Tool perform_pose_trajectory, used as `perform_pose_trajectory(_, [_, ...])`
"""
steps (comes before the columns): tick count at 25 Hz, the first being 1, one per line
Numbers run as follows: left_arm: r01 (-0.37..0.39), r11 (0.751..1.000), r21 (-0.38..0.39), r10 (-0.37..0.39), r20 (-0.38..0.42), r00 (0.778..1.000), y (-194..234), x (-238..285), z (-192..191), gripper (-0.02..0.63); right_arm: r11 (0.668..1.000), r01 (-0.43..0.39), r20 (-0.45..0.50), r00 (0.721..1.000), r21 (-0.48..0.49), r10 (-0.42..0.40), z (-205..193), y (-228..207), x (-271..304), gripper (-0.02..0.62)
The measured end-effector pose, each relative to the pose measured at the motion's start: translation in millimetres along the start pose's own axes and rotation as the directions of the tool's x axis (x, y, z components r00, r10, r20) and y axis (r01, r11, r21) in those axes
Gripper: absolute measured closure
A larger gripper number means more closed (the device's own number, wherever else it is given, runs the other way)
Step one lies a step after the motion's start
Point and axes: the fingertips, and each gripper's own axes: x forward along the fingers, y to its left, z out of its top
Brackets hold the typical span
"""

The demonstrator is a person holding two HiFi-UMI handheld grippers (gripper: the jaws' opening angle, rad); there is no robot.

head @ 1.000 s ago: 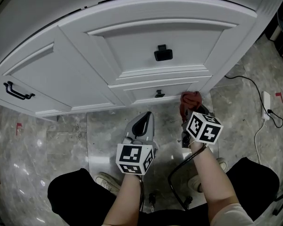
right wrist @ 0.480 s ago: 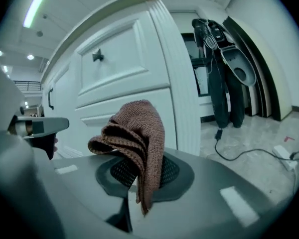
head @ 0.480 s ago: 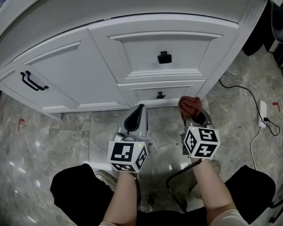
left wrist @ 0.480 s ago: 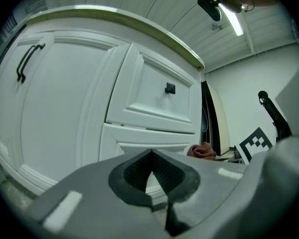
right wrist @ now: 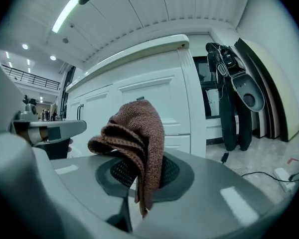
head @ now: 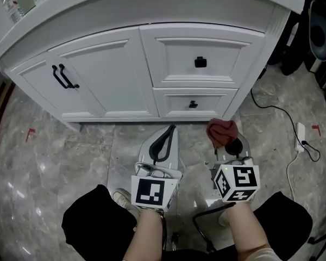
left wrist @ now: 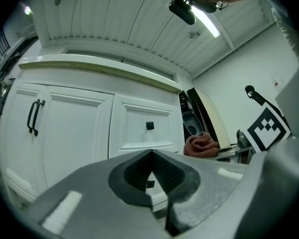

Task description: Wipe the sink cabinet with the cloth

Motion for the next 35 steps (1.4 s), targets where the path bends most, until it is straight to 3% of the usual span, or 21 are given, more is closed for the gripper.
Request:
perform_pose_trajectory(10, [-0.03,0.998,-0.048,0.031,0.008,0.999,-20,-108,3,0.606,1.0,-0.019,0.036,0.999,-0.01,0.019,0,48,-80,0.517])
perform_pose_trajectory(18, [-0.028,0.997,-0.067,0.03,0.033,0.999,-36,-160,22,0.606,1.0,-0.025,0.039,0.999,-0.001,0.025,-10,77,-137,0.517])
perform_pose_trajectory(23, [0.01,0.998,-0.064,-0.008,0.025,1.0,-54,-181,15,0.606,1.0,-0.017,0.06,0.998,0.001,0.016,-5,82,-159,0.517])
perform_pose_trajectory(30, [0.036,0.999,-0.023,-0.035,0.07,0.997,-66,-198,44,0.606,0.999,-0.023,0.058,0.998,0.032,0.021,-8,88,-182,0.517])
perform_pose_trajectory(35, [0.055,0.998,0.016,-0.055,0.053,0.997,-74,-197,40,0.606,1.0,-0.016,0.084,0.996,0.019,0.014,-1,88,-184,0.518])
